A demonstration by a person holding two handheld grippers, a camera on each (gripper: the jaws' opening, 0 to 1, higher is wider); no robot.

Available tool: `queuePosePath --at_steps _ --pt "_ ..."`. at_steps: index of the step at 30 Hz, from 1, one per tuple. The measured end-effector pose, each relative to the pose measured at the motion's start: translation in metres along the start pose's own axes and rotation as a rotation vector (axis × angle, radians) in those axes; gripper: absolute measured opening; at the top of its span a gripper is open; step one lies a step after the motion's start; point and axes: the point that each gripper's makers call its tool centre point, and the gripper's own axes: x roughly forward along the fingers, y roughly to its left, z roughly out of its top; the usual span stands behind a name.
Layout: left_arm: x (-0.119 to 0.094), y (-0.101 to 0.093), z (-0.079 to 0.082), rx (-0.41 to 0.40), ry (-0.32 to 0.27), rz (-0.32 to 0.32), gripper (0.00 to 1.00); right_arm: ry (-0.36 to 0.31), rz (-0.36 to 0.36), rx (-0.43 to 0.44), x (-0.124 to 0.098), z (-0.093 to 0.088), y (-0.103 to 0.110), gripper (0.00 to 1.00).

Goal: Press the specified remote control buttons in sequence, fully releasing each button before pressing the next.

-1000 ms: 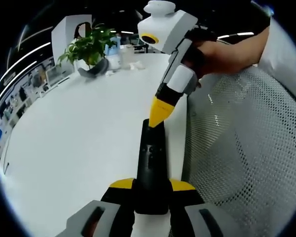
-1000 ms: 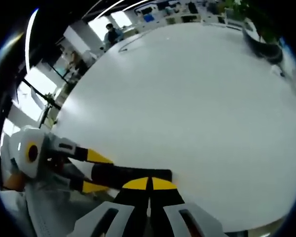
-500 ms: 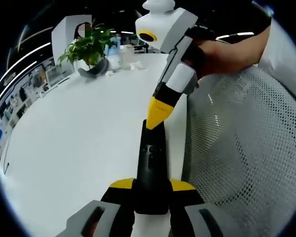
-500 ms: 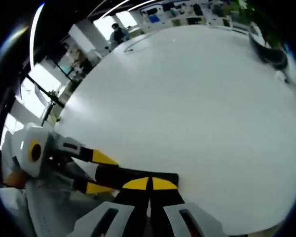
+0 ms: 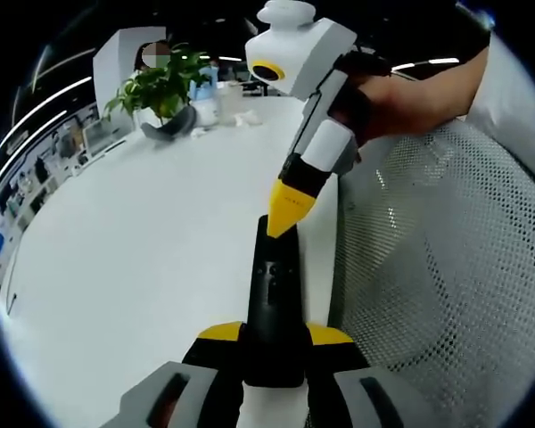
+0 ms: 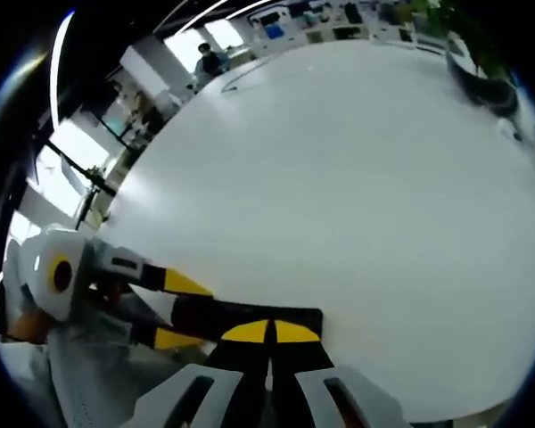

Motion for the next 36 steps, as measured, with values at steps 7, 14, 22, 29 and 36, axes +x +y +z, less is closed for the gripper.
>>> queuePosePath --at_steps 7,14,22,29,36 --pt "0.0001 0.0000 0.0001 0.000 -0.001 0.000 0.25 -0.004 -0.012 -0.050 0.0005 -0.0003 0.0014 0.00" --pt "0.0004 0.0001 0.0000 0.001 0.000 0.000 0.25 -0.005 -0.015 -0.069 0.0006 0.0002 0.0006 0.00" --pt "0.0006 0.0002 0.0000 0.003 0.001 0.000 0.25 -0.002 -0.002 -0.026 -0.0004 0.0010 0.0003 0.00" --pt "0.0004 0.0000 0.0002 0.003 0.002 0.000 0.25 0.002 0.007 0.001 -0.0007 0.0006 0.0008 0.00" --pt "0.0000 -0.0005 0.0008 0.007 0.001 -0.001 0.25 0.003 0.009 0.004 -0.0012 0.0006 0.0004 0.00"
